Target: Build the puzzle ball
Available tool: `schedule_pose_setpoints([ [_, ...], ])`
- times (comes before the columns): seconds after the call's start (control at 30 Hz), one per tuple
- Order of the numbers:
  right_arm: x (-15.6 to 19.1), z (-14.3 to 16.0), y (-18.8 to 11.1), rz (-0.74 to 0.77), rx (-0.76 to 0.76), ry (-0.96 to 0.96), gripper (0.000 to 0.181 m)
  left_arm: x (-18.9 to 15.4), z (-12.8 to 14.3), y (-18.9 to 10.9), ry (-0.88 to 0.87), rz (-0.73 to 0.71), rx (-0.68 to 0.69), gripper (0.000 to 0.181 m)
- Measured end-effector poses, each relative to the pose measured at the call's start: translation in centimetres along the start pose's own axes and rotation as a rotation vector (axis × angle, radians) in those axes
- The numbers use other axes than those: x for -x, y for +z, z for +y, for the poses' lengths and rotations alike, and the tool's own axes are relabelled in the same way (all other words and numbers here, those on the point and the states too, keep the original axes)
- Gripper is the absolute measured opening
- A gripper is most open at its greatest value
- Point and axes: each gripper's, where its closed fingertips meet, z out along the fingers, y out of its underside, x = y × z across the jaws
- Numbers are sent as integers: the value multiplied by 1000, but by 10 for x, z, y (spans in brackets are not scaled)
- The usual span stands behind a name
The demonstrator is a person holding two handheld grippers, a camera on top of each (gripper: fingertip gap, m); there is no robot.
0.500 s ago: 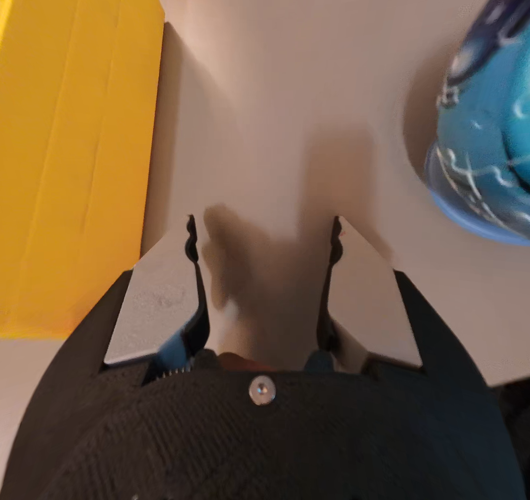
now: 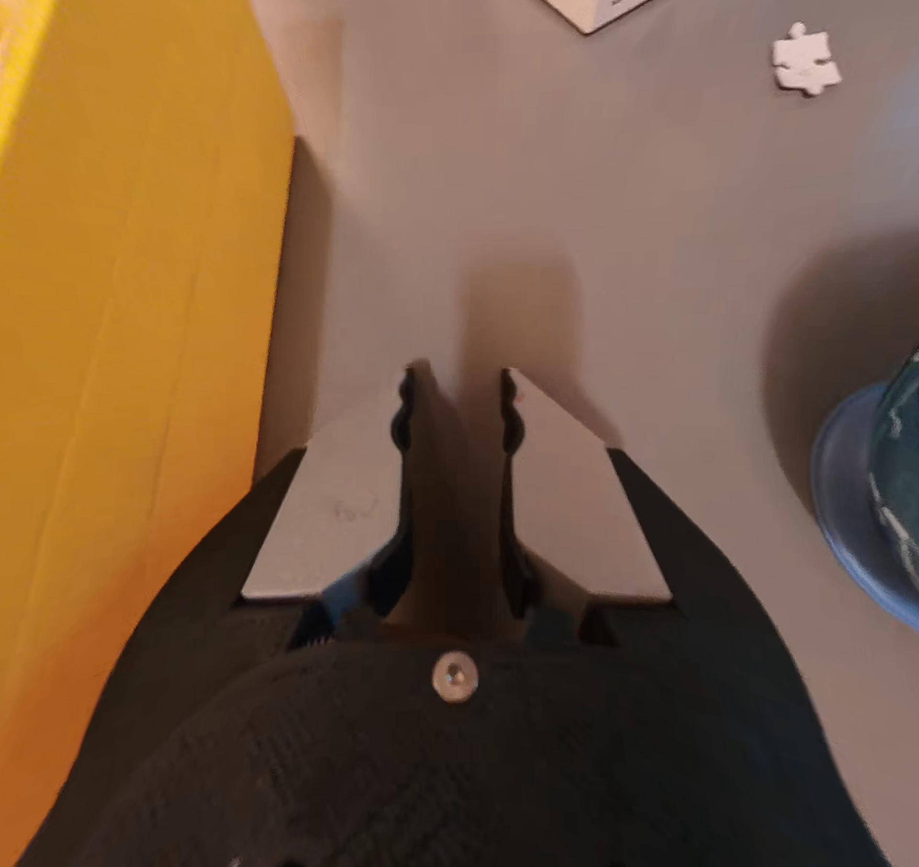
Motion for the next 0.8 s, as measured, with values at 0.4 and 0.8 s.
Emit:
schedule_pose_setpoints([
  [0.4,73,-31,-14,-409,-196,-183,67,-1,-1,2,-62,60,4,29],
  [0.8,166,-55,-23,-716,-322,-303,60,-75,40,-53,160,408,4,93],
])
